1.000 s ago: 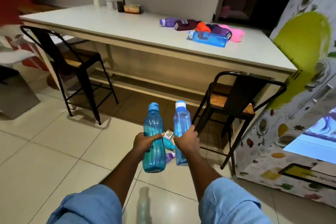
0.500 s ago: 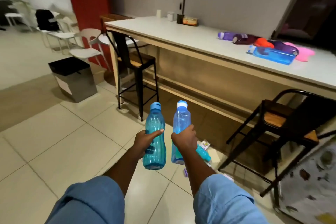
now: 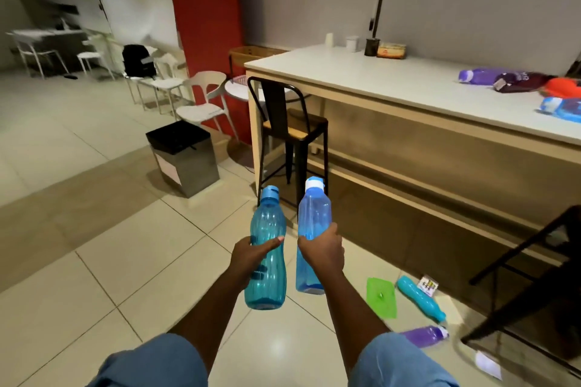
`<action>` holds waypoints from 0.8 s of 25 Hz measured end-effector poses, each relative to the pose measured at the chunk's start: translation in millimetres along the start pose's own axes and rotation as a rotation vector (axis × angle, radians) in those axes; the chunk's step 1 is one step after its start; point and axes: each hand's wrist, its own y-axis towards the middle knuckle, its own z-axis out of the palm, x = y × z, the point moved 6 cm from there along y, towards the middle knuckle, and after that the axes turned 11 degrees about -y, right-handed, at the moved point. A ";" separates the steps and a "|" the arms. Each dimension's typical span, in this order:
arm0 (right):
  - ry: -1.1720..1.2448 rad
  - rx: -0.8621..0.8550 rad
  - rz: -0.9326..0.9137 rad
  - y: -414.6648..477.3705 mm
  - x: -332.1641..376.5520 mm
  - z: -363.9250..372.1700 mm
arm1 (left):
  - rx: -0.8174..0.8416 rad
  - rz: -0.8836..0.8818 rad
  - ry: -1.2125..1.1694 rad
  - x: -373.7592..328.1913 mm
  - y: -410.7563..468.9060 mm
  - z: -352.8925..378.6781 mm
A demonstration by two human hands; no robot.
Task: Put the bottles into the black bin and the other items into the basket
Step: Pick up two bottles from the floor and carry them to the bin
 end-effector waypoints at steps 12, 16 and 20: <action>-0.003 0.204 -0.171 167.5 192.5 141.4 | -0.280 0.059 -0.097 -94.2 202.2 -104.4; 0.003 0.263 -0.199 209.8 250.3 181.5 | -0.323 0.051 -0.145 -113.3 260.8 -129.6; 0.040 0.300 -0.243 260.4 315.2 234.9 | -0.363 0.032 -0.170 -126.6 342.0 -170.4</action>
